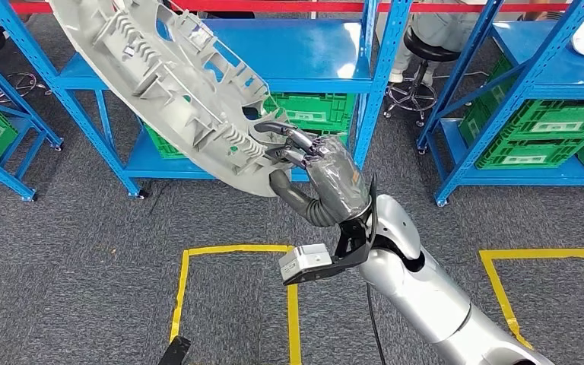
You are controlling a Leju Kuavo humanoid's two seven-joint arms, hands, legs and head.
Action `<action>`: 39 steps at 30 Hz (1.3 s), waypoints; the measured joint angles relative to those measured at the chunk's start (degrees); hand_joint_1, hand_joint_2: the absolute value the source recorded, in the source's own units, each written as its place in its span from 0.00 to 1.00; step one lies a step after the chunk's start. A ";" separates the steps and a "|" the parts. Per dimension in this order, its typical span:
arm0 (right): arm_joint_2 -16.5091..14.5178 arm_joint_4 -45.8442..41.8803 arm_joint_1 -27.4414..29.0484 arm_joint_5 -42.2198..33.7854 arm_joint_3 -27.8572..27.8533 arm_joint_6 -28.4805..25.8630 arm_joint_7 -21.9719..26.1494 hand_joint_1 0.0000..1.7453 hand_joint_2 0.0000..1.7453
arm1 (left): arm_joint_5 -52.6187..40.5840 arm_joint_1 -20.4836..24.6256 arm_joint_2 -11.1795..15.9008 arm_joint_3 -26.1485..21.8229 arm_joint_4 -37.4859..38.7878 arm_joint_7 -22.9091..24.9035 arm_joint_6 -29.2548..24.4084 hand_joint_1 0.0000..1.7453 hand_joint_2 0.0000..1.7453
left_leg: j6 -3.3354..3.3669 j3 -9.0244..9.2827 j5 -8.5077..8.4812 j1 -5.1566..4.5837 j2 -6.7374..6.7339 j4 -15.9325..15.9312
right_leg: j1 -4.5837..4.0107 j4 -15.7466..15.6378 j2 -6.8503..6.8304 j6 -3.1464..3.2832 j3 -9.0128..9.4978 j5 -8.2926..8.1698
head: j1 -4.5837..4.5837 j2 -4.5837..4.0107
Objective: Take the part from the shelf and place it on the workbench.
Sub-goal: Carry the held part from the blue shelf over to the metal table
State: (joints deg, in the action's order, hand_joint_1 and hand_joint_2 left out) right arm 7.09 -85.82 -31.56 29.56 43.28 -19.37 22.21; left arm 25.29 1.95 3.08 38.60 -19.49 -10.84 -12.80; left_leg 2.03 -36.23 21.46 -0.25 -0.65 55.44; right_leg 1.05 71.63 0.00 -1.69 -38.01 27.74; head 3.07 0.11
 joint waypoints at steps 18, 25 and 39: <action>-2.13 3.77 -0.29 -2.49 -0.28 -0.46 2.39 1.00 1.00 | 1.55 -3.31 3.18 -0.10 -5.30 2.54 -2.94 0.00 1.00 | -1.65 4.12 5.81 0.37 0.75 4.60 | -0.29 -13.98 0.05 2.43 2.24 -3.54 | 0.03 0.01; -1.64 3.81 0.55 -2.31 -1.97 -0.79 2.33 1.00 1.00 | 1.61 -3.14 2.62 -0.01 -5.57 2.69 -2.38 0.00 1.00 | 0.34 5.34 4.16 0.16 0.35 -0.54 | -0.18 -6.64 -0.04 1.43 -1.84 -0.20 | -0.14 0.02; -0.05 3.02 3.69 -0.80 -4.90 -1.11 1.20 1.00 1.00 | 0.99 -1.91 2.35 2.41 -4.09 3.03 0.77 0.00 1.00 | -1.88 0.18 5.91 -0.06 0.60 5.52 | 0.23 -15.35 -0.05 2.74 5.43 -1.92 | 0.02 0.02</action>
State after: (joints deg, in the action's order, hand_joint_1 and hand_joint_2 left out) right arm 7.04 -82.79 -27.86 28.75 38.38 -20.48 23.40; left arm 26.28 0.04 5.43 41.01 -23.58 -7.81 -12.03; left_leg 0.15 -36.05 27.37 -0.31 -0.05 60.96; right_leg 1.27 56.28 -0.06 1.05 -32.58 25.82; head 3.09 0.13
